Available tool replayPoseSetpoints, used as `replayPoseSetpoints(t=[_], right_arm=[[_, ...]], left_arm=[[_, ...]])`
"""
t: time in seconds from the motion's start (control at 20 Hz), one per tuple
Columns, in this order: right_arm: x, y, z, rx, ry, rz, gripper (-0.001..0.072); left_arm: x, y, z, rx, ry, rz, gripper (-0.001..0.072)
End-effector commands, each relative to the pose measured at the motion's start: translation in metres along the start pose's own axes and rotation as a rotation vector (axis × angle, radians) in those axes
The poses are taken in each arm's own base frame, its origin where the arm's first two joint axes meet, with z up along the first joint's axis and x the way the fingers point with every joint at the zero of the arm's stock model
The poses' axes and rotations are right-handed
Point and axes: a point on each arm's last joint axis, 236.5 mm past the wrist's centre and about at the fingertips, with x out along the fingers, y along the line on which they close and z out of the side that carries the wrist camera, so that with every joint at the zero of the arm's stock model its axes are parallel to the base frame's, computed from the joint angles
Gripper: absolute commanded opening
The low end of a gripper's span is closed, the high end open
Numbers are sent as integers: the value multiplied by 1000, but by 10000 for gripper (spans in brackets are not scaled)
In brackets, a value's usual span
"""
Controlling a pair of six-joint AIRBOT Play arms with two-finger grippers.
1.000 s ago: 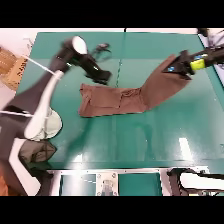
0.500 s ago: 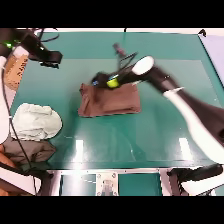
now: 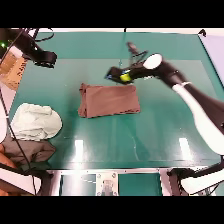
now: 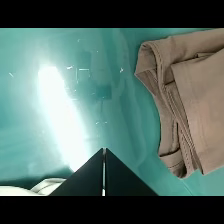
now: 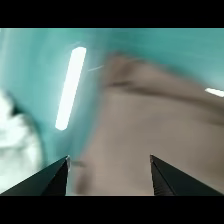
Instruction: Fold the shirts.
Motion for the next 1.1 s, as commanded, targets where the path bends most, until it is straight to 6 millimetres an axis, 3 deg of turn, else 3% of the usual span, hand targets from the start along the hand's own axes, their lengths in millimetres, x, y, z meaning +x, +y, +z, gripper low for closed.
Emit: replayPoseSetpoints(t=[0.0, 0.1, 0.15, 0.25, 0.4, 0.55, 0.6, 0.65, 0.75, 0.85, 0.95, 1.05], right_arm=[[-65, -109, 4, 136, 71, -159, 565], [-73, -160, -14, 226, 102, -196, 565], [-67, -178, -28, 258, 127, -199, 565], [-44, -190, -56, 301, 189, -152, 565], [2, -164, -76, 316, 257, 12, 565], [38, -137, -82, 321, 266, 93, 535], [44, -133, -79, 319, 259, 99, 319], [44, -131, -74, 307, 248, 100, 57], [29, -127, -51, 283, 208, 115, 14], [-8, -138, -16, 279, 103, 105, 12], [-69, -176, 15, 305, -22, 14, 13], [-156, -238, 29, 387, -160, -149, 12]], left_arm=[[0, 1, 0, -4, -2, 3, 19], [0, 1, 0, -16, -3, 3, 19], [0, 1, 0, -32, -3, 3, 19], [0, 1, 1, -42, -4, 3, 19], [0, 1, 1, -57, -4, 2, 19], [0, 1, 0, -66, -2, 1, 19], [0, 1, 0, -67, -2, 1, 18], [0, 1, 0, -67, 0, 1, 19], [0, 1, 0, -67, 1, 0, 19], [0, 0, -1, -73, 4, -3, 19], [0, 0, -2, -74, 7, -3, 19], [0, 0, -2, -74, 7, -3, 19]])
